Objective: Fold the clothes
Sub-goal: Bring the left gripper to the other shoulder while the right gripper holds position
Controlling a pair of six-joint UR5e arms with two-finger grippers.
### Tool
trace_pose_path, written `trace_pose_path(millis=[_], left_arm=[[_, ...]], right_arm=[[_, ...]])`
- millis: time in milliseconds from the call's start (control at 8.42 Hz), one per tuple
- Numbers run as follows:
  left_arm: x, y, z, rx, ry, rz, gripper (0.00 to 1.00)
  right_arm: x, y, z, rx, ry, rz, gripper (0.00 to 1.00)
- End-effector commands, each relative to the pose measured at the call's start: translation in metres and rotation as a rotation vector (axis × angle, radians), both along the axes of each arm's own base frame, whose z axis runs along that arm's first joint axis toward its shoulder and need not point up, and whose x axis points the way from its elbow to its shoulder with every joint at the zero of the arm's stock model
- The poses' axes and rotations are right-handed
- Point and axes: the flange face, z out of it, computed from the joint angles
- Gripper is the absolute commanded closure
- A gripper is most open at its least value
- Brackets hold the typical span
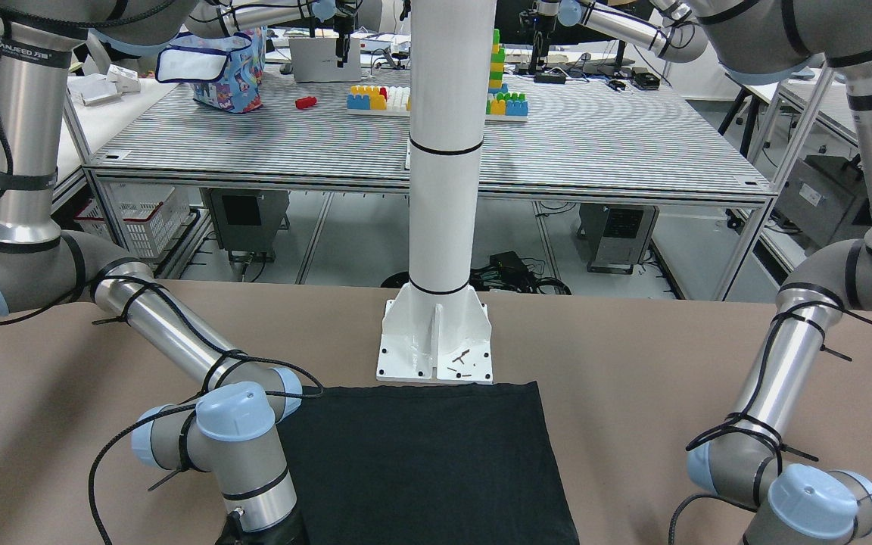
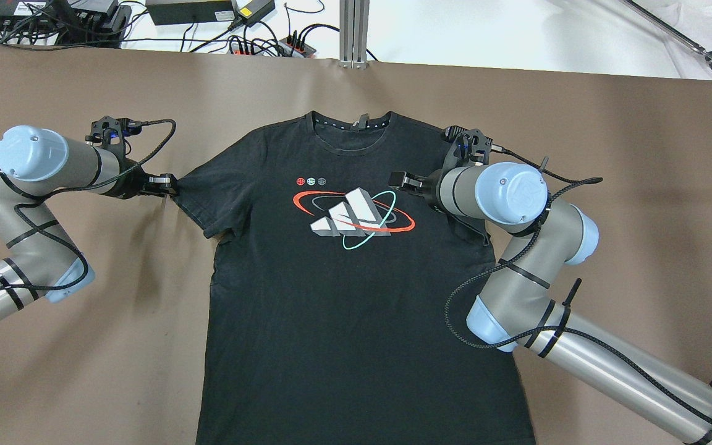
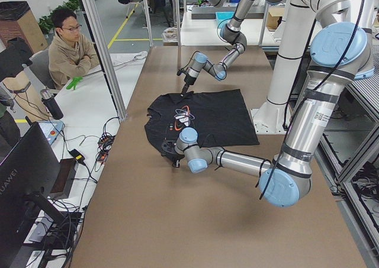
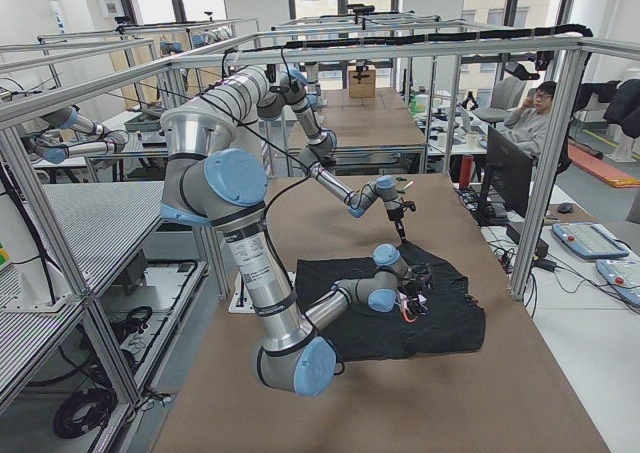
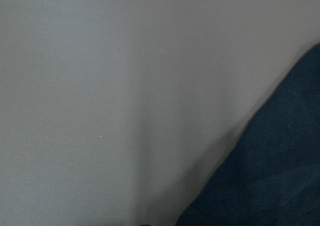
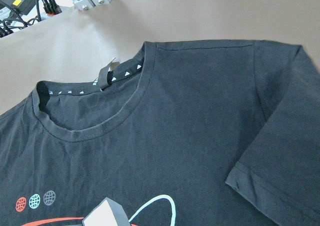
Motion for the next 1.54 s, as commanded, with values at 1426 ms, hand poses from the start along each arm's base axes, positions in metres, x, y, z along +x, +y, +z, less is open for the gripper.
trace_pose_path(millis=[1426], left_arm=[[0.116,0.015,-0.233,-0.064,0.077,-0.109,1.0]], right_arm=[[0.002,0.002,0.013,-0.018,0.003,0.005,0.06]])
